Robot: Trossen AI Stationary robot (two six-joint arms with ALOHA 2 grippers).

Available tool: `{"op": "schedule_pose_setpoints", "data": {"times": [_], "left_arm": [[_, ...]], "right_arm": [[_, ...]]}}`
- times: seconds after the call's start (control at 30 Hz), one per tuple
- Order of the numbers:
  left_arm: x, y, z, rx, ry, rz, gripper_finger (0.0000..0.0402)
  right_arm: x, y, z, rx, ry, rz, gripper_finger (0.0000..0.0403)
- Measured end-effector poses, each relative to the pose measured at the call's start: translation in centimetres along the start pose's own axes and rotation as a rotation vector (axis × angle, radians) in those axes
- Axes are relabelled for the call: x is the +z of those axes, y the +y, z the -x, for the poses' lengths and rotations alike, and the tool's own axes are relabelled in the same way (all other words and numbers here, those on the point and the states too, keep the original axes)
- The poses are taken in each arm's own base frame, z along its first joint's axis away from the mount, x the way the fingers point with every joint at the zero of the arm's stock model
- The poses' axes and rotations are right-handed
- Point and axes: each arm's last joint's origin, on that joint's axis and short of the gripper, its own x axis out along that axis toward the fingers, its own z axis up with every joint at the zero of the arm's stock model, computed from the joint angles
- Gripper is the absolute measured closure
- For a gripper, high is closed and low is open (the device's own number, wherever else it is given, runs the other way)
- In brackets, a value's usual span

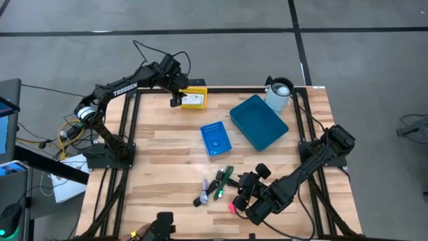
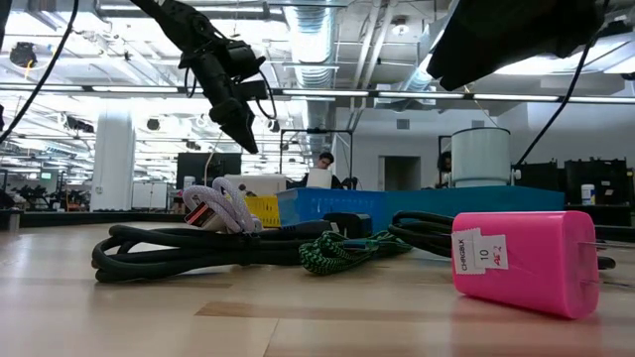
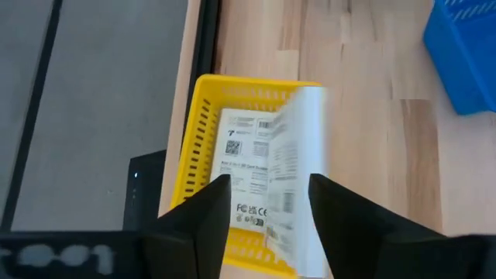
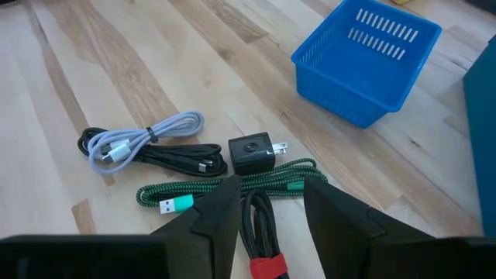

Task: Pick and place items into bin
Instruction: Put the black charger cable into the dark blue bin

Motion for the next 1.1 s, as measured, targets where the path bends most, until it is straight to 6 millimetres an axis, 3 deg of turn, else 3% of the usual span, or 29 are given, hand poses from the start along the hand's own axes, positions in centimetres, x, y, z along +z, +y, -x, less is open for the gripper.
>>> {"op": "schedule_pose_setpoints", "data": {"times": [0.57,0.7,0.87,1.1], "left_arm": [[0.6,-0.3,0.6,0.110,0.041,0.098,0.0230],[1.5,-0.4,2.7,0.193,-0.049,0.237,0.0230],[2.3,-1.2,7.4,0.191,-0.234,0.419,0.0230],[2.4,-4.4,13.0,0.154,-0.523,0.503,0.0230]], "right_arm": [[0.0,0.0,0.0,0.004,0.001,0.018,0.0266],[0.0,0.1,-0.1,0.023,0.043,0.043,0.0266],[0.1,0.0,-0.5,0.061,0.138,0.086,0.0272],[0.4,-0.2,-1.1,0.107,0.223,0.173,0.0280]]}}
